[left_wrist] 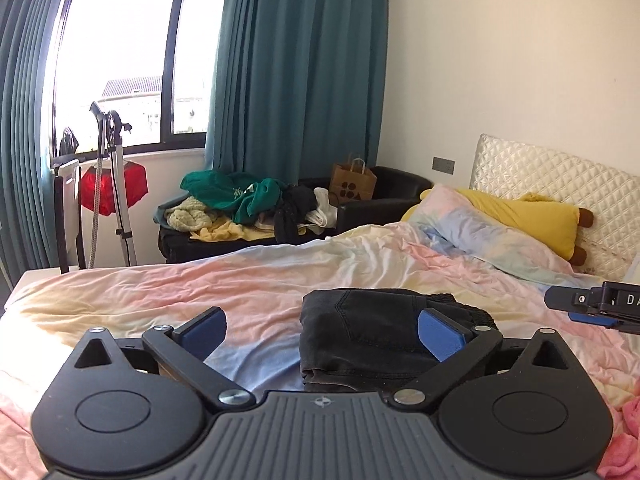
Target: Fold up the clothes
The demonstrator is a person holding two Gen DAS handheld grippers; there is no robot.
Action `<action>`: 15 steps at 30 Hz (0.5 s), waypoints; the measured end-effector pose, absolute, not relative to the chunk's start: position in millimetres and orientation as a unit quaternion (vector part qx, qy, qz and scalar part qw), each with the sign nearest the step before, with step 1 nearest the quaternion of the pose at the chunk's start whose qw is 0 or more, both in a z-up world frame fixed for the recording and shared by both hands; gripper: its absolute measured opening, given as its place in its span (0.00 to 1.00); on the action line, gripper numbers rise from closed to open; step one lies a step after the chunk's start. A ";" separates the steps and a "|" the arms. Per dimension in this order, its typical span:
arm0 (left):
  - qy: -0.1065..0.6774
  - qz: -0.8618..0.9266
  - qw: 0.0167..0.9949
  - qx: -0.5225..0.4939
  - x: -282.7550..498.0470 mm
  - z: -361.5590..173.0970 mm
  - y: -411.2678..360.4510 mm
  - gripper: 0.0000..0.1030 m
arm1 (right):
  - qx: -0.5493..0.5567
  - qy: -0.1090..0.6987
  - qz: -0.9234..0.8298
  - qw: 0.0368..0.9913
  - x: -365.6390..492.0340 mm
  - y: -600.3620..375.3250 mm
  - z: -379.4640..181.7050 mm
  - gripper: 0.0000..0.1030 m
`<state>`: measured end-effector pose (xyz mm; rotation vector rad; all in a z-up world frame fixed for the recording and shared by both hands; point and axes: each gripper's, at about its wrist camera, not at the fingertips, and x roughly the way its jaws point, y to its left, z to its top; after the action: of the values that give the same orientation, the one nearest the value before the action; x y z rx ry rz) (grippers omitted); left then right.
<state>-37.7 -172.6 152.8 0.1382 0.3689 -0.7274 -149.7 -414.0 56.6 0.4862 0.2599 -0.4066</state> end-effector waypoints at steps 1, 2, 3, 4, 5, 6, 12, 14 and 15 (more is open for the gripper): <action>0.173 -0.352 0.917 0.074 -48.9 154.3 -168.0 1.00 | 0.227 0.120 -0.201 0.945 -153.7 -404.5 58.3 0.80; 0.169 -0.351 0.917 0.079 -58.2 154.4 -163.4 1.00 | 0.225 0.112 -0.203 0.946 -157.0 -397.0 58.2 0.88; 0.166 -0.352 0.918 0.082 -66.1 153.5 -158.9 1.00 | 0.221 0.106 -0.206 0.947 -159.5 -389.8 57.2 0.91; 0.163 -0.350 0.919 0.084 -73.6 151.7 -153.7 1.00 | 0.215 0.107 -0.209 0.948 -160.0 -383.2 53.5 0.90; 0.161 -0.345 0.921 0.083 -79.2 149.0 -148.8 1.00 | 0.208 0.108 -0.211 0.949 -160.4 -376.7 49.7 0.90; 0.159 -0.341 0.923 0.081 -83.6 146.1 -144.5 1.00 | 0.201 0.109 -0.214 0.950 -160.8 -370.1 46.0 0.90; 0.172 -0.335 0.925 0.056 -93.0 124.0 -126.2 1.00 | 0.156 0.113 -0.225 0.955 -160.6 -333.0 21.4 0.90; 0.177 -0.329 0.926 0.056 -91.0 113.7 -124.6 1.00 | 0.142 0.119 -0.219 0.958 -155.2 -325.2 9.2 0.90; 0.181 -0.328 0.926 0.054 -88.9 108.4 -123.8 1.00 | 0.136 0.124 -0.216 0.959 -152.0 -321.9 3.0 0.90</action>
<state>-88.9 -123.8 108.4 0.1117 0.3714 -0.6729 -152.0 -321.9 3.0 0.2748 0.2518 -0.4383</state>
